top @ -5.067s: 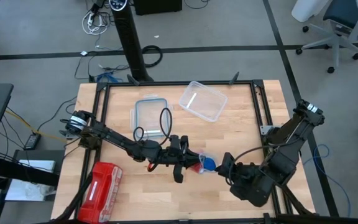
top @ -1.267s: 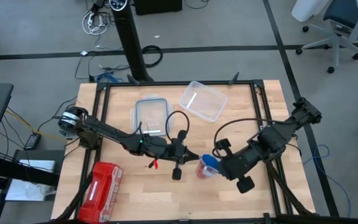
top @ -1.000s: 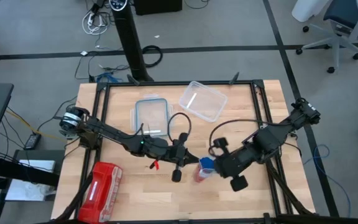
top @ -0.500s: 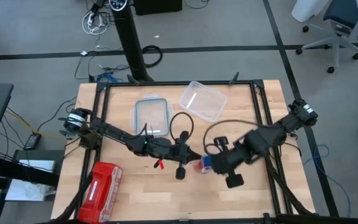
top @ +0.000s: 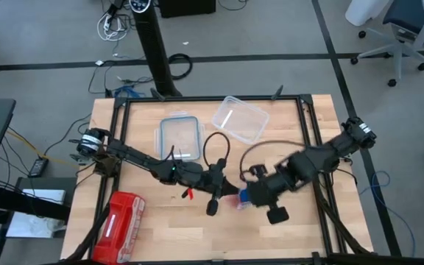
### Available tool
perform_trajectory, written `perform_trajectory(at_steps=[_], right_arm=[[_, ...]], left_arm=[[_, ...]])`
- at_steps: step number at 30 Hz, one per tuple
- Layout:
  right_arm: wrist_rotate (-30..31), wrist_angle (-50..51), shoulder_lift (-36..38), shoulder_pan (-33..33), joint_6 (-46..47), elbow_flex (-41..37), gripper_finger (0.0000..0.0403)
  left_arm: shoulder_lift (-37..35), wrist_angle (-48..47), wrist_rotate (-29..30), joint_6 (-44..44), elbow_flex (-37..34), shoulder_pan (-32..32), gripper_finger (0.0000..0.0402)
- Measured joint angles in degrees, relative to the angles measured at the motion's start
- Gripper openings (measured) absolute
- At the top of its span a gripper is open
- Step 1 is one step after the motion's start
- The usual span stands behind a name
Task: Roll bandage
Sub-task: Put the blue bandage into the transparent zip bag
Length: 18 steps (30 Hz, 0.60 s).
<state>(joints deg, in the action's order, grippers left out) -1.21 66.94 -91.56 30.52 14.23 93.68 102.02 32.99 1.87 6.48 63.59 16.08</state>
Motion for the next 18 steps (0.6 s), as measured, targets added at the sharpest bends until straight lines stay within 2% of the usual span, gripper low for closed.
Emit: perform_trajectory(at_steps=[2,5,7,9,10,12,13,16,18], right_arm=[[3.8,-0.6,-0.2,1.1,-3.2,-0.1,0.0],[12.0,6.1,0.9,0.1,-1.7,0.6,0.0],[10.0,4.8,1.3,-1.1,-0.3,0.8,0.0],[5.1,2.2,1.0,-0.3,-1.7,0.7,0.0],[6.2,0.8,0.7,0.3,-2.1,0.8,0.0],[10.8,7.6,1.1,0.7,0.0,0.6,0.0],[10.5,7.9,1.5,-0.1,0.9,0.6,0.0],[6.0,4.3,0.4,-0.1,-0.6,0.7,0.0],[7.5,5.9,-0.1,0.7,0.6,0.4,0.0]], left_arm=[[0.2,0.2,1.0,-1.1,1.3,1.0,0.0],[0.2,-3.7,5.6,-4.5,2.1,1.5,0.0],[0.2,-5.1,7.1,-3.7,2.1,0.4,0.0],[0.2,-4.5,4.4,-2.1,2.1,-0.1,0.0],[0.2,-4.6,4.5,-3.0,2.4,-0.1,0.0],[-0.4,-6.9,9.9,-3.6,2.5,0.5,0.0],[-0.6,-8.1,11.7,-3.2,2.4,0.6,0.0],[-0.4,-6.3,6.9,-3.2,2.2,-0.4,0.0],[-0.6,-6.4,10.6,-3.3,2.4,-0.4,0.0]])
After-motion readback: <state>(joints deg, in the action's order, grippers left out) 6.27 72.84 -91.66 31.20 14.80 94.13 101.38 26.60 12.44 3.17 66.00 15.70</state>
